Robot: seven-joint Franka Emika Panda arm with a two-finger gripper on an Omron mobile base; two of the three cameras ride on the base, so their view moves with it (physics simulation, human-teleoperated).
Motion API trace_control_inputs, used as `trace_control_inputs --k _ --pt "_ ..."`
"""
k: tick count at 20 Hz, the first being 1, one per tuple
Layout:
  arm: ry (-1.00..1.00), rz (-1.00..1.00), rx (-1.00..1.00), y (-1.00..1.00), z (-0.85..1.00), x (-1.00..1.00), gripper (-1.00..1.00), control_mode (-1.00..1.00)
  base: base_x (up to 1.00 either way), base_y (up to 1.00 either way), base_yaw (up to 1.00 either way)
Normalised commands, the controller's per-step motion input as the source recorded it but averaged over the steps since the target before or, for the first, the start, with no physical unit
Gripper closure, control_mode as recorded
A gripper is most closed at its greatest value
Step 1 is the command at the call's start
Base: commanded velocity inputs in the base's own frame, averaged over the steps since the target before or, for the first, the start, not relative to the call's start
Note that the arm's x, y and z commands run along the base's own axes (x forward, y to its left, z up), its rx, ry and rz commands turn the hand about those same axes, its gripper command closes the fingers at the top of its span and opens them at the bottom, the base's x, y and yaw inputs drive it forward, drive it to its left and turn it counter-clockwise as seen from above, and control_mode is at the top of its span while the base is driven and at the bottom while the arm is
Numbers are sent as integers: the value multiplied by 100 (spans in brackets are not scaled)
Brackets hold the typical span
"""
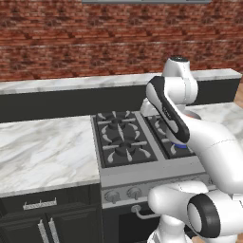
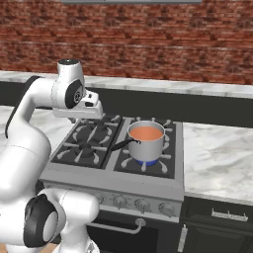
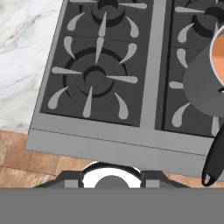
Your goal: Wait until the marinara sauce is simmered to a deep red color and then turn off the stove.
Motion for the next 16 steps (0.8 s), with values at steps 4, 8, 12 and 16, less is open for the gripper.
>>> trace_control_inputs --k 4,8,12,16 --pt "-4 4 4 -52 -5 -11 -100 -100 0 0 0" --pt "0 0 0 0 0 0 -100 -100 0 0 0" --pt "0 0 0 0 0 0 -100 -100 0 0 0" --pt "0 0 0 0 0 0 -100 -100 0 0 0"
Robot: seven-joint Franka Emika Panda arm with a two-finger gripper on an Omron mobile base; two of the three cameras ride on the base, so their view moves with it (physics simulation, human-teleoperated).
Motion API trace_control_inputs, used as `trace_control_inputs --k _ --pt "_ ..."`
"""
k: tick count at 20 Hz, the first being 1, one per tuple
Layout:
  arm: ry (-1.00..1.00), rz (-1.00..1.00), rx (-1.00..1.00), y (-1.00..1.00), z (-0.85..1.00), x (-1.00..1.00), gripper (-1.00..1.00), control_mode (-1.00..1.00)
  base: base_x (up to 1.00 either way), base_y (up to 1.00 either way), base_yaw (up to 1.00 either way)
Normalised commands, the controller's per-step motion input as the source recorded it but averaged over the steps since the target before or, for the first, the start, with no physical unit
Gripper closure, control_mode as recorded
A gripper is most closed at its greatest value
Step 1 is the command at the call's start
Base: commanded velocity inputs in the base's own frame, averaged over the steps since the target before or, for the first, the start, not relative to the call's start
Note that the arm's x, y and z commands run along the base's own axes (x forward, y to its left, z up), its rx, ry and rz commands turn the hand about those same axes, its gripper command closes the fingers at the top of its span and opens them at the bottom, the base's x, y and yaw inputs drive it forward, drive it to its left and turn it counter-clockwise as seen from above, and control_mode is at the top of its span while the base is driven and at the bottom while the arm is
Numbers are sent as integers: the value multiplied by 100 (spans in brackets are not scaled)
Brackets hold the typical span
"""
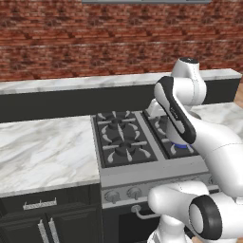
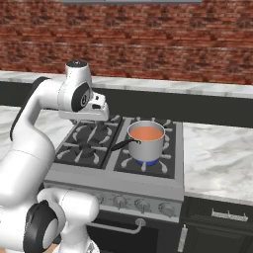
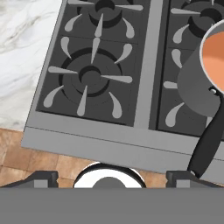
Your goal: Wait until the marinara sauce is simmered to a deep red color and then turn off the stove.
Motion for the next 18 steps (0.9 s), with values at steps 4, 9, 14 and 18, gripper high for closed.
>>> trace_control_inputs --k 4,9,14,18 --pt "0 0 0 0 0 0 -100 -100 0 0 0" --pt "0 0 0 0 0 0 -100 -100 0 0 0" --pt "0 0 0 0 0 0 -100 -100 0 0 0" --pt "0 0 0 0 0 0 -100 -100 0 0 0"
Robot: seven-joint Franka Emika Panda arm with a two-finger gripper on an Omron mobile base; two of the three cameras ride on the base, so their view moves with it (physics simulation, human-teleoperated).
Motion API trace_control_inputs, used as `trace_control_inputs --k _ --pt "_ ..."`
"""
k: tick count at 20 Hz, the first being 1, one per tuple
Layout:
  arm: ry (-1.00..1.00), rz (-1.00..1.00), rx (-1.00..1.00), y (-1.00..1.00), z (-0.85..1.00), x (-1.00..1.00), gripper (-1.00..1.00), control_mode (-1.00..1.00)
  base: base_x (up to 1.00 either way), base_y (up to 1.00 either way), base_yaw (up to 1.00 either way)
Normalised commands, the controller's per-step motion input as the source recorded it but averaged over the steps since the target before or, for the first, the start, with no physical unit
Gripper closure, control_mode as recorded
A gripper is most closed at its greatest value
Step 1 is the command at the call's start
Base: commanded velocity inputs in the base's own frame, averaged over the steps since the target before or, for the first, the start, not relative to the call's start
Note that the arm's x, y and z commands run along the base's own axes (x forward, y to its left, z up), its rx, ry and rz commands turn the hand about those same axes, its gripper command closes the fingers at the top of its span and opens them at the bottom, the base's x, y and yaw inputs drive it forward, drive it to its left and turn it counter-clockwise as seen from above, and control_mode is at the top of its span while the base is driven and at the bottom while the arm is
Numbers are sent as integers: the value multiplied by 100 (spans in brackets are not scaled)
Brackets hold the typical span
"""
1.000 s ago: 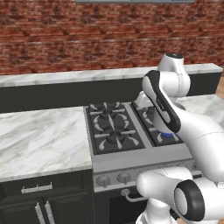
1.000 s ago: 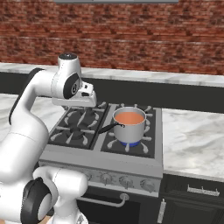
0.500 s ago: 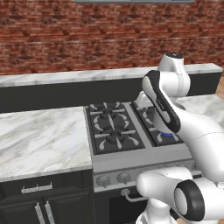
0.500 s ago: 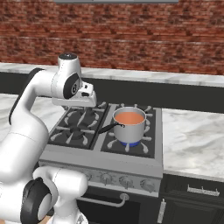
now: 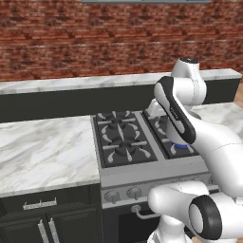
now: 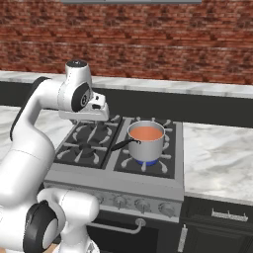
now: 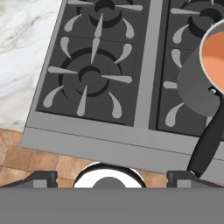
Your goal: Wait until the marinara sauce is simmered to a deep red color and then turn off the stove.
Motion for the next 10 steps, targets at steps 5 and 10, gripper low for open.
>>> trace_control_inputs --k 5,10 --pt "0 0 0 0 0 0 -100 -100 0 0 0" --pt "0 0 0 0 0 0 -100 -100 0 0 0"
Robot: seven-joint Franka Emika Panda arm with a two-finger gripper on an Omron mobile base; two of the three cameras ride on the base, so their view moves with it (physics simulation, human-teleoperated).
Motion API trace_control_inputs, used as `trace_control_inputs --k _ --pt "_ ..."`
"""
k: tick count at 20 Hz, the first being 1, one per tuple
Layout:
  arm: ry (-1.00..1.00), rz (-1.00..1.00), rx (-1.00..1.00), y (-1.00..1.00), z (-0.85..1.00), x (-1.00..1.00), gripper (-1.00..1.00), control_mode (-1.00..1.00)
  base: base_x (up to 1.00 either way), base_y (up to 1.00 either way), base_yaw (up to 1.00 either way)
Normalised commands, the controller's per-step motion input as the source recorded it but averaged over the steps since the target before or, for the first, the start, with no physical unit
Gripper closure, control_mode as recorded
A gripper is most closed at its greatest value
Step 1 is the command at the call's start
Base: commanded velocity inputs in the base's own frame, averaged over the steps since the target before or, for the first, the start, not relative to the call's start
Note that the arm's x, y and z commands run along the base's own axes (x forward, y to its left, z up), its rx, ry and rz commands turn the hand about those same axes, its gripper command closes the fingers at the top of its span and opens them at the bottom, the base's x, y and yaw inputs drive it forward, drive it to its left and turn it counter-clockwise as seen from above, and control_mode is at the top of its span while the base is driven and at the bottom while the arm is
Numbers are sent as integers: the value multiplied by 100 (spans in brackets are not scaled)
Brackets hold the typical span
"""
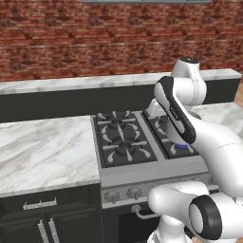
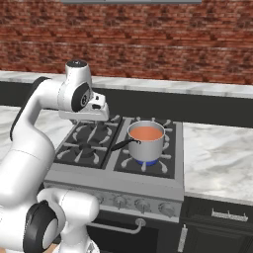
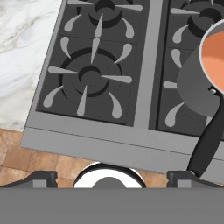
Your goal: Wait until the marinara sauce is simmered to a deep red color and then turn off the stove.
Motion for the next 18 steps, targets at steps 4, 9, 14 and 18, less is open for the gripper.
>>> trace_control_inputs --k 4,9,14,18 --pt "0 0 0 0 0 0 -100 -100 0 0 0" --pt "0 0 0 0 0 0 -100 -100 0 0 0" --pt "0 0 0 0 0 0 -100 -100 0 0 0" --pt "0 0 0 0 0 0 -100 -100 0 0 0"
